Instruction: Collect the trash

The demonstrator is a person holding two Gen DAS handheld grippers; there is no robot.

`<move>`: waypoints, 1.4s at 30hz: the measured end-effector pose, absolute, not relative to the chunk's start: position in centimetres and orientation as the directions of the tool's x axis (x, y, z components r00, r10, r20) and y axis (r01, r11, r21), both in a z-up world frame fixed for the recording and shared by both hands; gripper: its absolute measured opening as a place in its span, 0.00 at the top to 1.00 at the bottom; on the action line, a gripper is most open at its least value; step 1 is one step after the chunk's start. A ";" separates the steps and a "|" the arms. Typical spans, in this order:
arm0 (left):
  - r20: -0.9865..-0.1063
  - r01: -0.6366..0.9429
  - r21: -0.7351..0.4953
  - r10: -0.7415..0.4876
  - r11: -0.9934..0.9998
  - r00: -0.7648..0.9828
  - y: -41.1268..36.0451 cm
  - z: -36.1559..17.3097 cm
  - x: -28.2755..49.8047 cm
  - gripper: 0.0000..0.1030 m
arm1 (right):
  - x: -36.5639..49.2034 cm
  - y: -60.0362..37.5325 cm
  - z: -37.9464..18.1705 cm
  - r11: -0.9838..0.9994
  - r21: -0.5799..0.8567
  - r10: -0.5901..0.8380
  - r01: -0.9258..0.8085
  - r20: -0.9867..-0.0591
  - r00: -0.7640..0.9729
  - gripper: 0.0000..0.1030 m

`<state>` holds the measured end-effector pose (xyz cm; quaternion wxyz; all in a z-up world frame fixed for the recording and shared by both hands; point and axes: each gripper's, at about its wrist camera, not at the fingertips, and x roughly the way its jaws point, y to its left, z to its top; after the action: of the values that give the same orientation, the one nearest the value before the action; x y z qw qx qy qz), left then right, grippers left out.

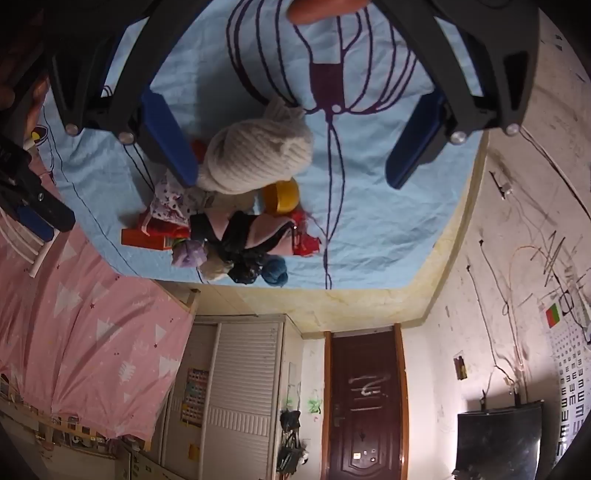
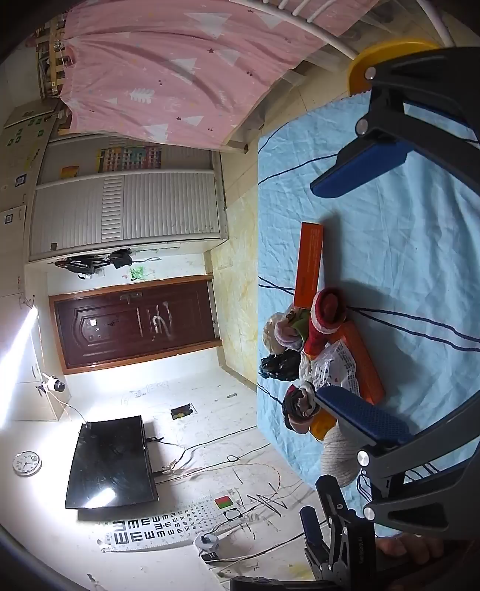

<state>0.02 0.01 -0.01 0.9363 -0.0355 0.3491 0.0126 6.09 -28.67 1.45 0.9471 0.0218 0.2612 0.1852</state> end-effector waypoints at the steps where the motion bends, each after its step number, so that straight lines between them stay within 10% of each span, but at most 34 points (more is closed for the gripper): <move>1: -0.653 -0.049 -0.059 -0.002 0.997 0.757 0.0 0.0 0.0 0.06 | 6.1 -28.6 1.4 0.931 0.136 0.360 -0.339 -0.485 0.796 0.08; 42: -0.650 -0.049 -0.049 0.005 0.998 0.760 0.0 0.0 0.0 0.06 | 5.7 -28.6 1.5 0.931 0.129 0.361 -0.343 -0.478 0.801 0.08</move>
<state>0.00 -0.03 0.02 0.9375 -0.0317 0.3463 0.0146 5.71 -28.65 1.46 0.9487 0.0179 0.2552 0.1855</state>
